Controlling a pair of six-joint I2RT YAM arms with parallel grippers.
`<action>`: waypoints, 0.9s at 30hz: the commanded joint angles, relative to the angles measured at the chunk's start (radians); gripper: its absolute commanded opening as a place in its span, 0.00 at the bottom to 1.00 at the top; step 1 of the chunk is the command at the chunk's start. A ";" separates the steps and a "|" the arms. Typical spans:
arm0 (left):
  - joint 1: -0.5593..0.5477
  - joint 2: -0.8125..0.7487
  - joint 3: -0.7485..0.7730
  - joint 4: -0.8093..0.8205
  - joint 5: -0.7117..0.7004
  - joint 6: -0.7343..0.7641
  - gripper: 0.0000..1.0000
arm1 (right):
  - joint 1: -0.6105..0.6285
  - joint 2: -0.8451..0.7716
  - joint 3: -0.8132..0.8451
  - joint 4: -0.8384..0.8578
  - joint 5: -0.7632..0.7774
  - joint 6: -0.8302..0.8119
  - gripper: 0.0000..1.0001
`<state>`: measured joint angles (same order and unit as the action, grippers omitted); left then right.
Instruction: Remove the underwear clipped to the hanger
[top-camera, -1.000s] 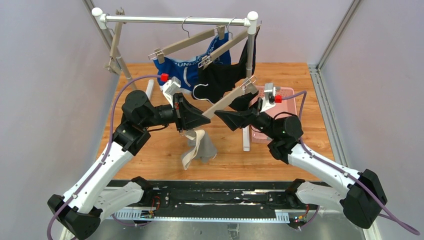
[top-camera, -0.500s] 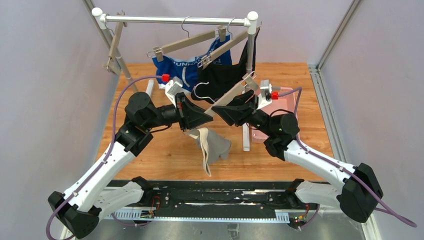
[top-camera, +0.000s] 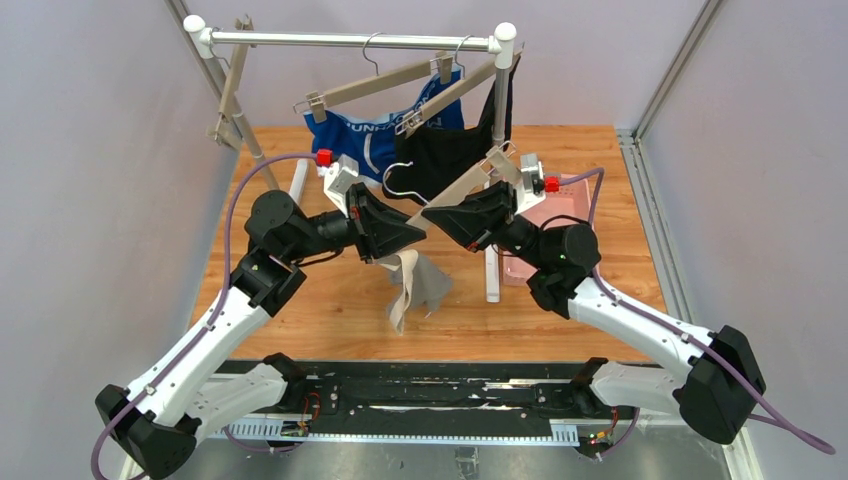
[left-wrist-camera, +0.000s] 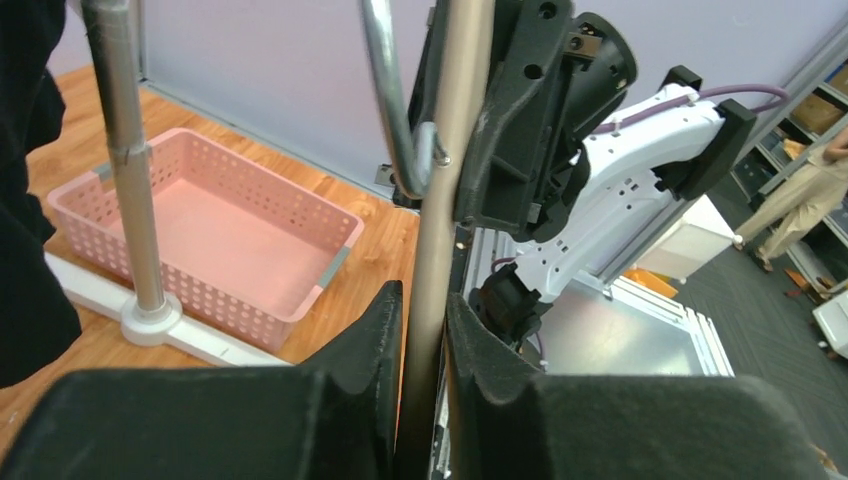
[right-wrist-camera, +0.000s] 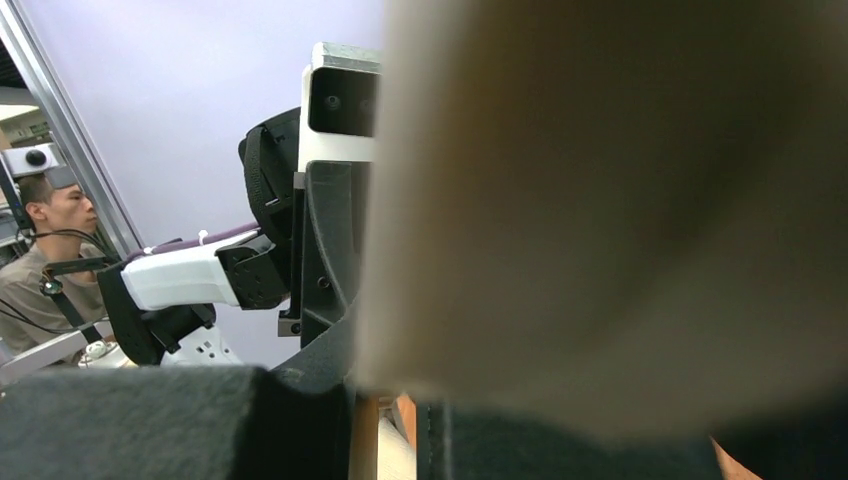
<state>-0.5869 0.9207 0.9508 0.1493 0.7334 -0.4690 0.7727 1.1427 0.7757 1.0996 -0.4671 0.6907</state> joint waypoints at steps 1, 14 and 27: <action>-0.030 -0.015 -0.044 -0.049 -0.009 -0.019 0.27 | 0.010 -0.018 0.018 0.044 0.074 -0.089 0.01; -0.030 -0.112 -0.054 -0.138 -0.059 0.113 0.60 | 0.010 -0.059 0.034 0.008 0.044 -0.058 0.01; -0.030 -0.146 -0.053 -0.218 -0.066 0.165 0.59 | 0.014 -0.106 0.033 -0.028 0.031 -0.054 0.00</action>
<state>-0.6064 0.7872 0.8894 -0.0811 0.6636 -0.3145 0.7815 1.0569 0.7757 1.0416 -0.4473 0.6472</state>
